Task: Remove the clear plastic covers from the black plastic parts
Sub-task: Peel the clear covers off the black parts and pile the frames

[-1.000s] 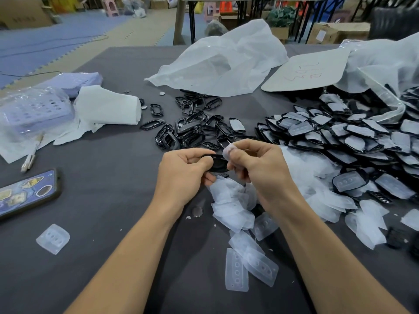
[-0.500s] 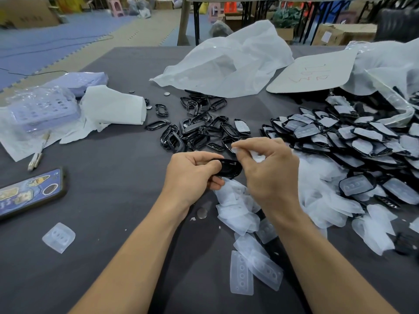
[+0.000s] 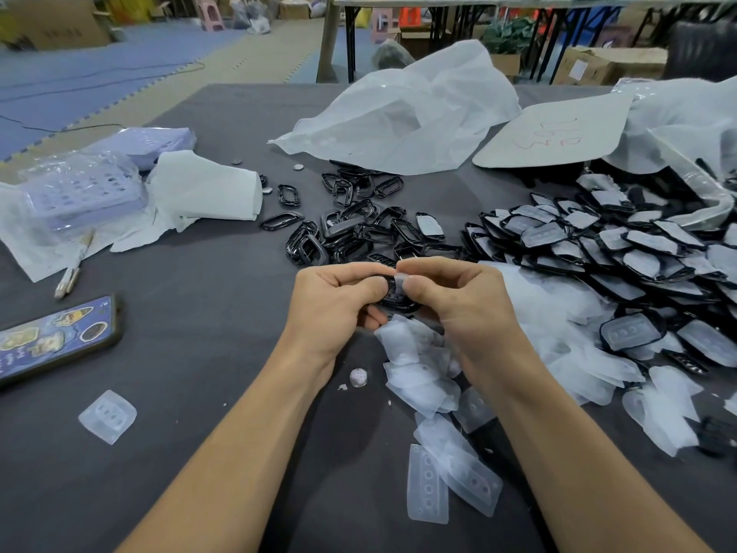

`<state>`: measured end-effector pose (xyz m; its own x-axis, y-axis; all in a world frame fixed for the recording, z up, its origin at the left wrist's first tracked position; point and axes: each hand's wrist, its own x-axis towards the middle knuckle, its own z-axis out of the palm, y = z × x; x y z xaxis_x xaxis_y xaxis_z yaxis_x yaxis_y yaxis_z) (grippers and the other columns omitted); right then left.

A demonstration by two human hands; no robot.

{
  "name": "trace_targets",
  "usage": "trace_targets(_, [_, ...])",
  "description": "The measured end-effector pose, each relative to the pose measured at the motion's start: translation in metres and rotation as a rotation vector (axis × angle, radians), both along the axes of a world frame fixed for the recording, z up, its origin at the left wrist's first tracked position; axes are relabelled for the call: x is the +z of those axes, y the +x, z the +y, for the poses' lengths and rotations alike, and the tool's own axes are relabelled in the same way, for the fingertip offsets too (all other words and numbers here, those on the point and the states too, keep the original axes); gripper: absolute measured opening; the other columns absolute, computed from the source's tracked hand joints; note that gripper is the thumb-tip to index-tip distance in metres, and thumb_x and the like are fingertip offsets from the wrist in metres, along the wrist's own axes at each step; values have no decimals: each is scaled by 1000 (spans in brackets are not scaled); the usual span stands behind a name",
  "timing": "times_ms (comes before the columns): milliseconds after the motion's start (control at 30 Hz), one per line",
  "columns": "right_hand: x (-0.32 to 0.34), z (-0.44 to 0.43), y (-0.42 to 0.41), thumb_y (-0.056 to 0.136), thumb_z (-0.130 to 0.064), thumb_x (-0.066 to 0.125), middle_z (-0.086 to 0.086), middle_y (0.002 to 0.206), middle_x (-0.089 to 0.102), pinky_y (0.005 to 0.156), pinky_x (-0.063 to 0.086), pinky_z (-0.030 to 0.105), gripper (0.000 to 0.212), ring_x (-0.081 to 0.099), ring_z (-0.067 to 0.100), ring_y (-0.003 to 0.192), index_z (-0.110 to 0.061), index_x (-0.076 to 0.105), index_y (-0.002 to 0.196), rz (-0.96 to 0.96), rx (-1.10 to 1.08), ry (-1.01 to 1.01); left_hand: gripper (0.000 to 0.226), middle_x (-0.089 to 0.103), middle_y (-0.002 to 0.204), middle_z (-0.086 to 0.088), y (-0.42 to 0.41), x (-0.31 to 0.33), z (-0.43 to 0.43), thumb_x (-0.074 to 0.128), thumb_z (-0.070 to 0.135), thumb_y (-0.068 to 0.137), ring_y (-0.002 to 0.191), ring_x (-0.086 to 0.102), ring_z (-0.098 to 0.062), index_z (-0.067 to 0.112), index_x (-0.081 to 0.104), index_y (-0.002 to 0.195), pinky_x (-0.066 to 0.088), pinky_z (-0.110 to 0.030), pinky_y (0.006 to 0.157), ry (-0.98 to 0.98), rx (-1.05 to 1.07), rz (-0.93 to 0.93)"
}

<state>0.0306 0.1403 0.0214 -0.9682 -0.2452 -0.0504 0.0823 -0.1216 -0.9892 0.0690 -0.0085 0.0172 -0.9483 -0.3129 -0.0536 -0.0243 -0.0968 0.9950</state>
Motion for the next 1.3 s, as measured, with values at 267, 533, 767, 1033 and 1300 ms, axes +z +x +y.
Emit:
trace_targets(267, [0,6,-4,81,1,80,9,81,78,62,57,27,9,68,15,67,-7,78,80,17,-128,32,25,74,68,-14,-3,-4,4,68,-6,92,48,61,-17,14,83,85,55,-25,51,-57,53,-39])
trace_targets(533, [-3,-2,-5,90,-2,73,1,108,78,92,58,29,9,72,10,104,-6,82,90,49,-20,47,21,80,85,-13,-2,-4,7,64,6,100,60,72,-17,14,82,93,59,-25,57,45,21,-69])
trace_targets(767, [-8,-8,0,81,-16,85,-10,101,77,92,55,26,7,69,-4,99,-22,84,79,201,-143,240,39,80,94,-15,-1,0,4,49,5,102,72,77,-25,12,84,87,60,-25,59,194,-78,-78])
trace_targets(1033, [-12,-10,2,72,-14,86,-23,80,73,76,61,27,20,70,1,79,-29,74,71,274,-257,334,38,79,99,-18,0,2,4,48,17,103,68,76,-23,5,83,91,62,-27,60,245,-119,-80])
trace_targets(1300, [-9,-3,-5,70,-4,87,1,78,75,62,56,34,38,69,15,65,-26,66,93,200,-126,320,29,79,89,-20,2,2,6,56,-4,90,73,77,-26,8,82,94,61,-25,61,133,-104,-101])
